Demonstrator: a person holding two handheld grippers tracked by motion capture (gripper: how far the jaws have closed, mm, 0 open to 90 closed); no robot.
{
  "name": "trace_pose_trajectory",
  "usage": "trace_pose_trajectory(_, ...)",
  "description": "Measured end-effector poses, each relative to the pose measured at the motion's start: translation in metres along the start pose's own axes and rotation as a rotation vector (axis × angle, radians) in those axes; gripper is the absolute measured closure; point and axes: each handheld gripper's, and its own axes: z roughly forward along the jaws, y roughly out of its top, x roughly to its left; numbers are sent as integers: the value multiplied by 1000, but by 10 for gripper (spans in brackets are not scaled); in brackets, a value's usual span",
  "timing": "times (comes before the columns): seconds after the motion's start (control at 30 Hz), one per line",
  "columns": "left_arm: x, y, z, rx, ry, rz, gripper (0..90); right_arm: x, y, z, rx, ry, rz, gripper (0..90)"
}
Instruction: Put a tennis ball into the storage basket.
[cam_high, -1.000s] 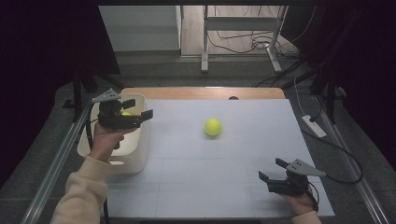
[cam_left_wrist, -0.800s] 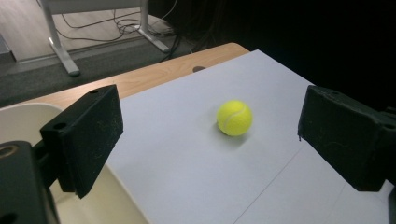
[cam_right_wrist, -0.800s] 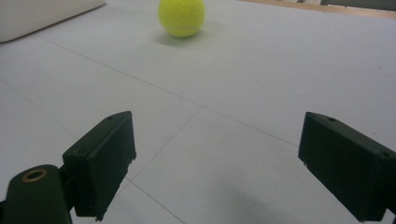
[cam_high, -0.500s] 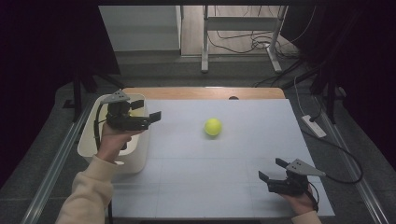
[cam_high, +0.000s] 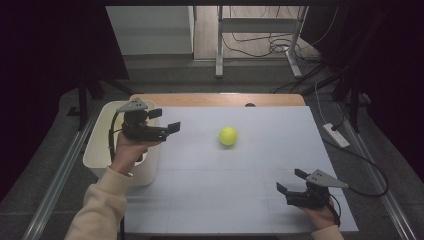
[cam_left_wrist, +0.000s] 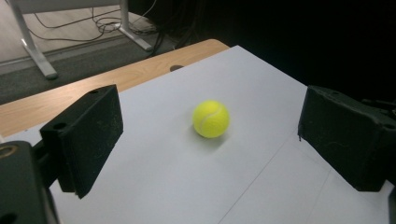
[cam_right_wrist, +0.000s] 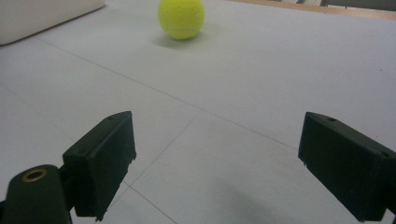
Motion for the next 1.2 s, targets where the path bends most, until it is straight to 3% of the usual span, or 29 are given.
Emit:
trace_pose_trajectory(0.53, -10, 1, 21, 27, -36, 12, 74, 1, 1, 0, -10, -2, -6, 108)
trace_pose_trajectory(1.2, -25, 5, 45, 75, -52, 41, 75, 1, 2, 0, -14, -1, -12, 108)
